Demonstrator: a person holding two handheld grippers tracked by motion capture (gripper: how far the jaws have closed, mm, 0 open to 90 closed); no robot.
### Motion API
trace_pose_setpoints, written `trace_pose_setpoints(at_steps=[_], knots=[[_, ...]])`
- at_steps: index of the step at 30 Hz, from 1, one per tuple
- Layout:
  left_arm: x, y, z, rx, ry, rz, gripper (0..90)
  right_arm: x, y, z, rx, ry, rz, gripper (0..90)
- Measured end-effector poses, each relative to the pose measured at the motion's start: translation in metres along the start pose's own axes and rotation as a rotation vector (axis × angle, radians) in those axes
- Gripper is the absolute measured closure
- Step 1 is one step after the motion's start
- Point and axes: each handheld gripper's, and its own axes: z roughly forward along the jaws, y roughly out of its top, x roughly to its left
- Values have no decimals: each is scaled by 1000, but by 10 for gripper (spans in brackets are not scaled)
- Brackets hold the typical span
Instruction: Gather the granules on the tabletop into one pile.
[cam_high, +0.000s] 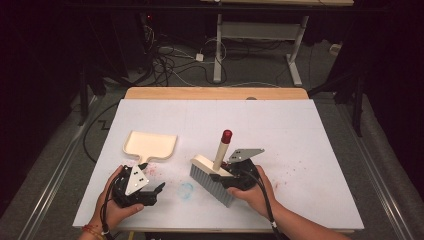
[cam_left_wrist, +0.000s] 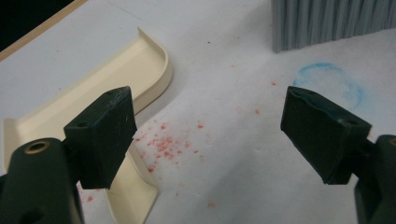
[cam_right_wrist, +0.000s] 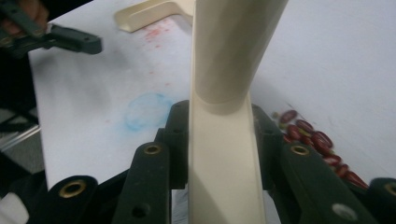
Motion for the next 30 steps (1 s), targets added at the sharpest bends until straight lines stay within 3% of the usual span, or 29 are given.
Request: trace_pose_setpoints(at_steps=[7, 18, 25, 30], knots=[[-1, 0, 1, 9, -9, 4, 177, -6, -1, -10, -25, -94, 42, 675], [-4, 0, 3, 30, -23, 14, 178, -20, -8, -22, -43, -171, 153, 674], [-6, 0, 4, 36, -31, 25, 178, -19, -8, -31, -56, -177, 134, 675], [-6, 0, 4, 44, -33, 30, 178, -23, -3, -47, -91, -162, 89, 675]])
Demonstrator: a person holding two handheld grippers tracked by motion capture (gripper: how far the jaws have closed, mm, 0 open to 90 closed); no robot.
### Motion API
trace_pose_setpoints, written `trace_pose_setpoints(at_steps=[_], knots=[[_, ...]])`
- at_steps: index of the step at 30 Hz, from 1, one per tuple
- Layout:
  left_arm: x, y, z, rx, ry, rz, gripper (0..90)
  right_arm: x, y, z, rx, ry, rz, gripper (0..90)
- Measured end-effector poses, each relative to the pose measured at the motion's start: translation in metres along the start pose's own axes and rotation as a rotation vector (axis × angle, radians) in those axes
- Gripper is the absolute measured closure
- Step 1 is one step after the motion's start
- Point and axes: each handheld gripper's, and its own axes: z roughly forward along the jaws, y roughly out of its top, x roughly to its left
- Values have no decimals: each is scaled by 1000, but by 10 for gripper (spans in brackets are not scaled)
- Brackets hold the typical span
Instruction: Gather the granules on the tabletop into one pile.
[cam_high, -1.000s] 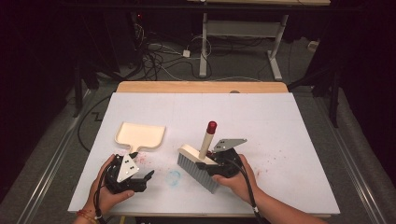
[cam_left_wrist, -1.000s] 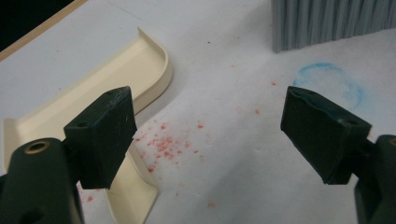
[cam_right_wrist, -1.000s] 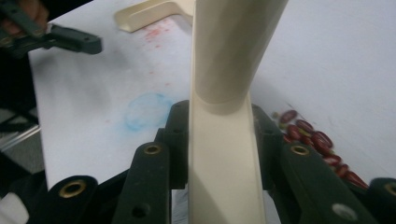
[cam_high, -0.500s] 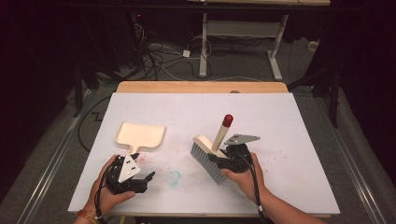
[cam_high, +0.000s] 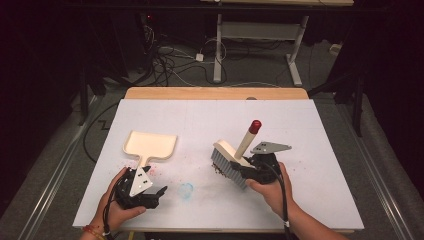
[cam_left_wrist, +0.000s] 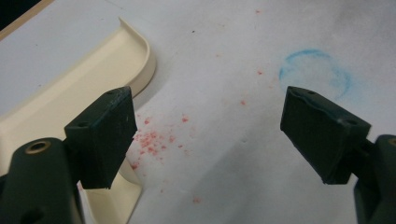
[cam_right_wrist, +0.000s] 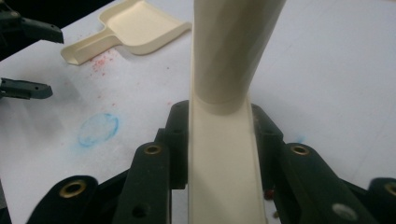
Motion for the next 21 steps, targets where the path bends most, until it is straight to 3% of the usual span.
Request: trace_pose_setpoints(at_steps=[7, 11, 13, 14, 18, 21], knots=[[0, 0, 0, 3, 5, -2, 178, -16, 0, -28, -35, -61, -34, 675], [-1, 1, 1, 6, 5, 3, 178, -26, -4, -38, -28, -164, -63, 675], [-1, 1, 2, 9, 5, 2, 178, -34, -6, -37, -5, -219, -73, 675], [-1, 1, 2, 10, 4, 3, 178, -34, -6, -37, -5, -219, -73, 675], [-1, 1, 3, 13, 4, 8, 178, -41, -11, -26, 55, -297, -108, 675], [-1, 1, 2, 12, 6, 5, 178, -43, -14, -22, 63, -315, -94, 675]])
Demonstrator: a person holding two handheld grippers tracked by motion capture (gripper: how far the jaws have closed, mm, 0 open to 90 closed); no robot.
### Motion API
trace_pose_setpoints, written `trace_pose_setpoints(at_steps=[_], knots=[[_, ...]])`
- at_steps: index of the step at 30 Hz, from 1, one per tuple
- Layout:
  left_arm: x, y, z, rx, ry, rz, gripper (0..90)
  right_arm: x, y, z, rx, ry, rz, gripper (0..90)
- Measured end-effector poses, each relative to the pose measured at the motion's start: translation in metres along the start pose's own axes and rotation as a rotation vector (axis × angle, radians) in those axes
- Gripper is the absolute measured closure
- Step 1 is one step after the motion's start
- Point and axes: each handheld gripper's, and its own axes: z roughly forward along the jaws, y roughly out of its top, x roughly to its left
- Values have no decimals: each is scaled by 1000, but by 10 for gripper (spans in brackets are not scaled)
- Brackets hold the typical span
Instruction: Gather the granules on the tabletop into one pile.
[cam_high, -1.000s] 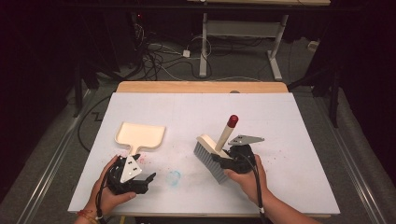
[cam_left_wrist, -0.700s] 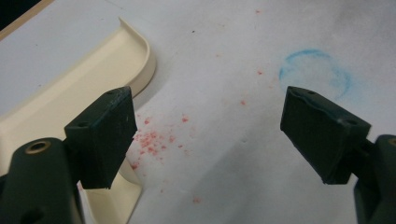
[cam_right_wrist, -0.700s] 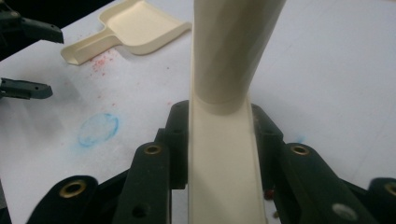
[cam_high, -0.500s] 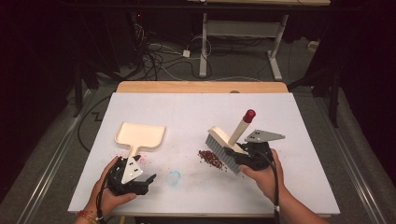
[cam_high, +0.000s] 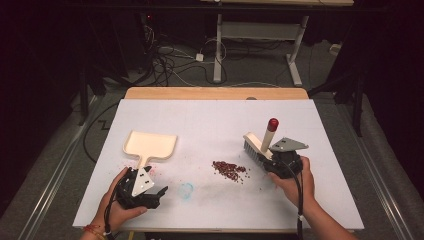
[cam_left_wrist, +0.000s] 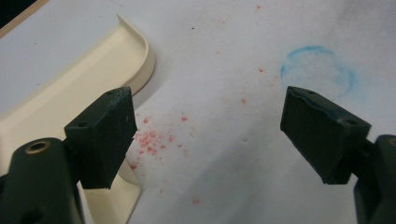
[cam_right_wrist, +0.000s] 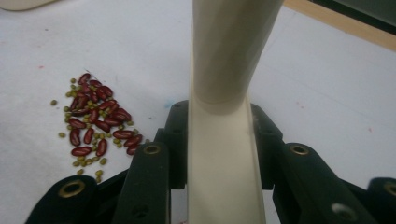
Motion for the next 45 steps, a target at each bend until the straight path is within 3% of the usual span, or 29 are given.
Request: trace_pose_setpoints(at_steps=[4, 9, 17, 22, 25, 28, 31, 33, 35, 36, 39, 45], knots=[[0, 0, 0, -1, -2, -2, 177, 9, 1, 4, 11, 9, -35, 675], [-1, 1, 1, 5, -6, 5, 177, 32, 4, 10, 12, 16, -102, 672], [-3, 1, 6, 11, -15, 19, 177, 59, 11, 15, -19, 23, -137, 674], [-2, 1, 4, 10, -12, 19, 177, 59, 12, 13, -24, 22, -153, 674], [-3, 1, 5, 11, -13, 19, 177, 51, 12, 13, -47, 5, -183, 674], [-3, 1, 6, 14, -14, 21, 177, 31, 14, 12, -81, 62, -173, 675], [-3, 2, 7, 18, -17, 21, 177, 9, 24, 16, -119, 176, -238, 674], [-2, 2, 7, 22, -19, 24, 177, -4, 30, 21, -180, 242, -285, 673], [-2, 2, 8, 24, -18, 25, 177, -11, 37, 28, -201, 311, -318, 673], [-1, 2, 9, 22, -20, 20, 177, -12, 43, 33, -206, 363, -344, 673], [0, 2, 10, 26, -21, 17, 177, -7, 53, 46, -199, 411, -425, 673], [0, -1, 8, 25, -26, 15, 177, 8, 59, 70, -193, 490, -485, 675]])
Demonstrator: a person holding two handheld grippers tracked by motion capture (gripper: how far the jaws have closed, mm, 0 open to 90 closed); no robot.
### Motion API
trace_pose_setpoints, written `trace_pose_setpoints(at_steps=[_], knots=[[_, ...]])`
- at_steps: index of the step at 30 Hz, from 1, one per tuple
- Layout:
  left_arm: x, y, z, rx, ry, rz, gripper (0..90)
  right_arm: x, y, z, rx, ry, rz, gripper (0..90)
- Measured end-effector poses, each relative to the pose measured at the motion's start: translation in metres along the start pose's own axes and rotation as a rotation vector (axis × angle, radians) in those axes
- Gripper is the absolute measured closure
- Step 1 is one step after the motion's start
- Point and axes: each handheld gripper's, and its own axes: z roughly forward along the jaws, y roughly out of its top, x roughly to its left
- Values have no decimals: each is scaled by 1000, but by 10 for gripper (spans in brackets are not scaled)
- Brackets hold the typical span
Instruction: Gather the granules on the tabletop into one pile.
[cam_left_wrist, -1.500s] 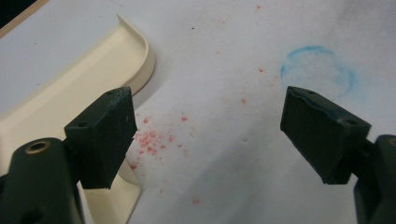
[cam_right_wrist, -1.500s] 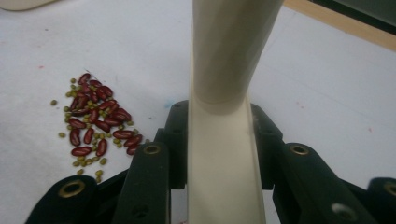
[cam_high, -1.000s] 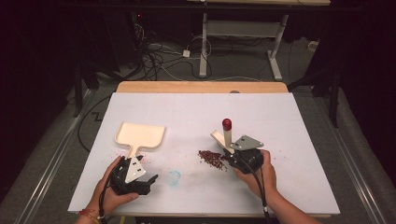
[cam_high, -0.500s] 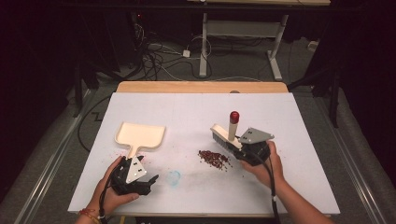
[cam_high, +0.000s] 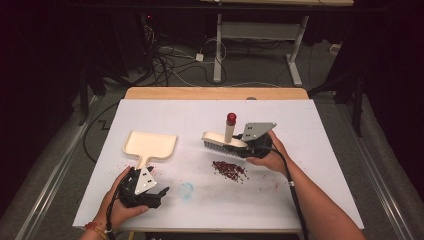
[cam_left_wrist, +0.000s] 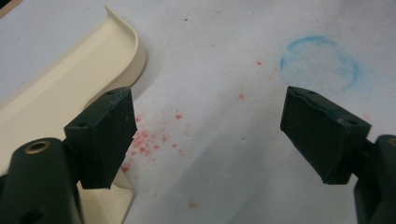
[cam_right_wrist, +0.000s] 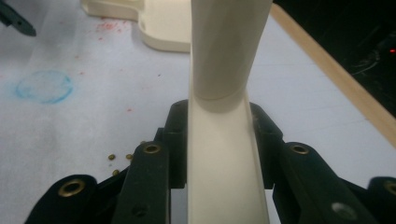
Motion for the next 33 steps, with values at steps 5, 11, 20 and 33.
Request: trace_pose_setpoints(at_steps=[5, 11, 20, 33], knots=[[-1, 0, 1, 6, -7, 8, 178, 4, -9, 4, 27, 83, -30, 675], [-3, 2, 2, 10, -9, 15, 177, 10, -15, -5, 22, 142, -72, 674], [-3, 2, 4, 18, -17, 21, 177, 12, -21, -20, 13, 89, -71, 673], [-1, 3, 1, 5, -9, 14, 177, 54, 19, -31, -107, -57, 278, 673]])
